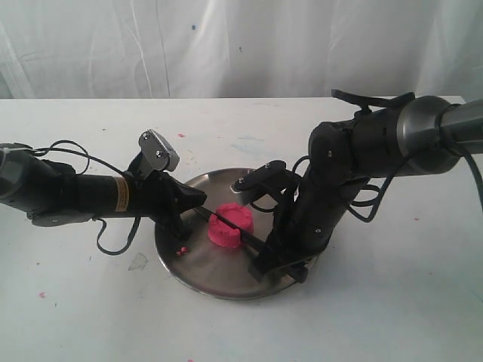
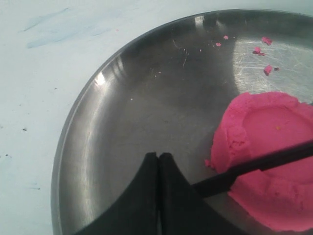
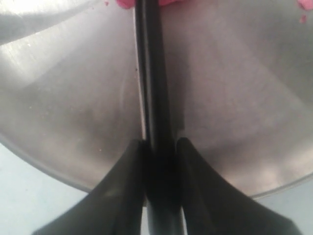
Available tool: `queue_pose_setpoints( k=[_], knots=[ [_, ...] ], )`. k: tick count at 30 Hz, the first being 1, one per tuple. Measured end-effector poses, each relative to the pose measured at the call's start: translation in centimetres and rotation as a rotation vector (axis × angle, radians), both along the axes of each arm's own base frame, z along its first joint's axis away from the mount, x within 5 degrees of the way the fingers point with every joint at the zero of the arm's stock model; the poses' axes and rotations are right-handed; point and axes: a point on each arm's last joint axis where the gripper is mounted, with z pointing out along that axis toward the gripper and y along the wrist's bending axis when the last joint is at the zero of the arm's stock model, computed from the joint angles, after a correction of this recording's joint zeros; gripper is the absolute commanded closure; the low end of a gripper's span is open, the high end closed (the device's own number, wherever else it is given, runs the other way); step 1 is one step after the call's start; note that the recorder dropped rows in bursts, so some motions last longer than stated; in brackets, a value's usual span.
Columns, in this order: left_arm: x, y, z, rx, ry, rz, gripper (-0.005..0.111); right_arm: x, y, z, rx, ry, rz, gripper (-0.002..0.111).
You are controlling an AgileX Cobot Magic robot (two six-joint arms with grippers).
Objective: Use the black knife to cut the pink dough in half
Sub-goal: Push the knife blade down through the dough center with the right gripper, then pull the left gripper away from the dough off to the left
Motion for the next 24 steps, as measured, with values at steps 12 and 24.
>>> queue_pose_setpoints(
  k=[12, 24],
  knots=[
    [-0.02, -0.01, -0.01, 0.002, -0.001, -0.003, 0.107, 0.03, 0.05, 0.00, 0.001, 0.003, 0.004, 0.108],
    [-0.02, -0.01, -0.01, 0.013, -0.015, -0.013, 0.107, 0.25, 0.39, 0.33, -0.018, 0.057, 0.040, 0.108]
  ],
)
